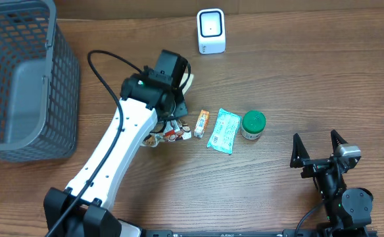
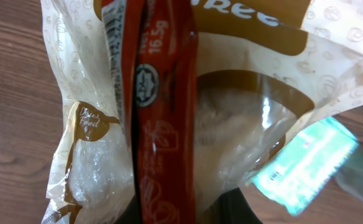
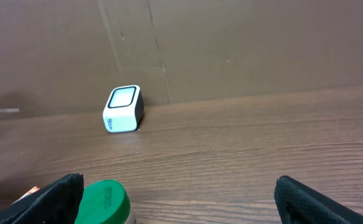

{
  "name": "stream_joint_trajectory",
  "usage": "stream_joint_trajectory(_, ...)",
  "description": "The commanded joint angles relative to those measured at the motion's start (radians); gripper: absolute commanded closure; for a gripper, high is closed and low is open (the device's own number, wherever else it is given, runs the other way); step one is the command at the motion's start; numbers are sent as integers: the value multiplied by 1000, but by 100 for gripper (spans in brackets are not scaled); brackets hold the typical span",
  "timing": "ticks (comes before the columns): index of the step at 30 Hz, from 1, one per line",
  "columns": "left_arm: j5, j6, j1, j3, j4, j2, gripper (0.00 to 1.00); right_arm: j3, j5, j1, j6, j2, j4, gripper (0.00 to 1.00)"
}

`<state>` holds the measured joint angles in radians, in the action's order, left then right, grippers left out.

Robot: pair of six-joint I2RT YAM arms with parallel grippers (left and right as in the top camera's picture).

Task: Scan the item barcode
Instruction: 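Lift the bread bag out and carry it toward the other items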

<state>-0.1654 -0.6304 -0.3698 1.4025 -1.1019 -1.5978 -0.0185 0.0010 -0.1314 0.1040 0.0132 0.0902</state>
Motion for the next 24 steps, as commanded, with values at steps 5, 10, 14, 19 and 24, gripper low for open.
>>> stream_joint_trajectory(5,-119,-10,-3,-152,155,1,96,10,6,3,-4,-3,-6,0)
stream_joint_trajectory(10,-123,29,-3,-251,248,-1,96,10,6,4,-4,-3,-6,0)
stream_joint_trajectory(14,-123,33,-3,-330,328,-1,96,10,6,3,-4,-3,-6,0)
stream_joint_trajectory(19,-123,33,-3,-401,406,-1,96,10,6,3,-4,-3,-6,0)
stream_joint_trajectory(24,-123,33,-3,-444,462,-1,96,10,6,3,-4,-3,-6,0)
